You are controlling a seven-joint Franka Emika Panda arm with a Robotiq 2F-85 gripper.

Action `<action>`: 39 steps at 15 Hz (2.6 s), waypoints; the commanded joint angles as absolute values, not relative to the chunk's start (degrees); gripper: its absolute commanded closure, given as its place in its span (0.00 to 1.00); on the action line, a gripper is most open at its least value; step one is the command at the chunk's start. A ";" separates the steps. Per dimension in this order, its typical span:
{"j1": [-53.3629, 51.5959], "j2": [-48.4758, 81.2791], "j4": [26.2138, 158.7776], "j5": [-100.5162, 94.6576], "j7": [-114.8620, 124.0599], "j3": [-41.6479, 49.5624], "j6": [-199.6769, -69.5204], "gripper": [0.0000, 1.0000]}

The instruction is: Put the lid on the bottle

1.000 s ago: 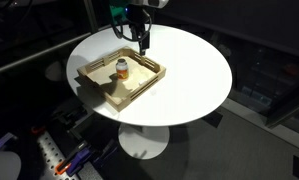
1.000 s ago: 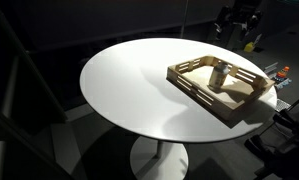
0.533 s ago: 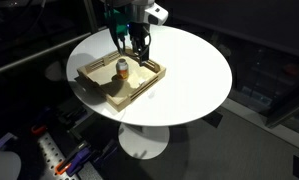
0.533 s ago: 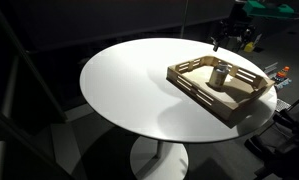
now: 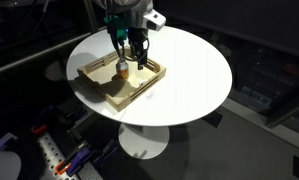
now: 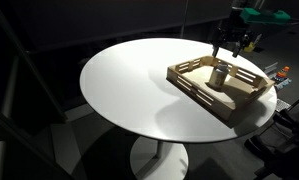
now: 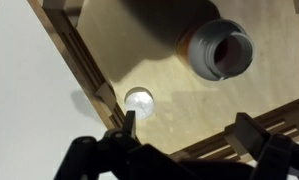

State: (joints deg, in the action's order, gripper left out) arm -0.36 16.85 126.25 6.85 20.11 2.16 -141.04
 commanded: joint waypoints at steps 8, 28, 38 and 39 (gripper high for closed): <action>-0.42 19.08 127.21 8.04 18.46 1.97 -146.54 0.00; -1.53 27.56 124.45 5.85 20.41 5.23 -148.69 0.00; -4.81 23.68 125.42 6.05 29.35 6.72 -144.66 0.00; -5.59 23.41 125.55 5.69 31.69 7.41 -144.64 0.00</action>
